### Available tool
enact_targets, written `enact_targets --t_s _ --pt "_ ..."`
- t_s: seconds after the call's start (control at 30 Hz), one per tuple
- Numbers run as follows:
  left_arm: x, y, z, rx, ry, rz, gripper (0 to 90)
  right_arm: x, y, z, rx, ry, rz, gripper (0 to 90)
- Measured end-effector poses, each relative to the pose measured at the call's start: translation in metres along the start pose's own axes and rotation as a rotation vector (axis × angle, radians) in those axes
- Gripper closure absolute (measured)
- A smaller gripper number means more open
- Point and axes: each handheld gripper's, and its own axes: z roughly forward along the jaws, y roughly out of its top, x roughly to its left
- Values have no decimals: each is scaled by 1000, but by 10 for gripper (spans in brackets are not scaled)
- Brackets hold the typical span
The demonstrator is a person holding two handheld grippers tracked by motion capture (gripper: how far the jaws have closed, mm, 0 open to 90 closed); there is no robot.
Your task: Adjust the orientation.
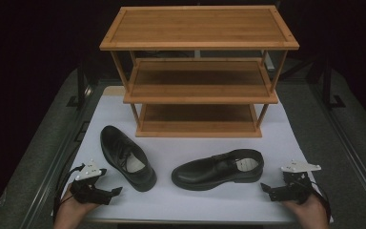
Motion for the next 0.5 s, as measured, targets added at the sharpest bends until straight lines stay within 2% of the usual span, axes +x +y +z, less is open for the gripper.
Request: enact_targets --t_s 0.03,0.07,0.13,0.17,0.23,0.33,0.47,0.5 --pt "1 1 -3 -1 3 -6 89 0 0 0 0 0 0 0" --pt "3 2 -6 -8 5 -6 148 0 0 0 0 0 0 0" --pt "7 4 -11 -23 12 -16 167 0 0 0 0 0 -1 0" --pt "9 5 -14 -32 12 -15 248 0 0 0 -1 0 0 0" --pt "13 7 -19 -48 32 -24 259 0 0 0 0 0 -1 0" --pt "21 12 -26 -68 45 -44 387 0 0 0 0 0 0 0" --pt "31 19 -30 -61 54 -59 523 0 0 0 -1 0 -1 0" --pt "33 22 -30 -54 53 -58 605 0 0 0 -1 0 -2 0"
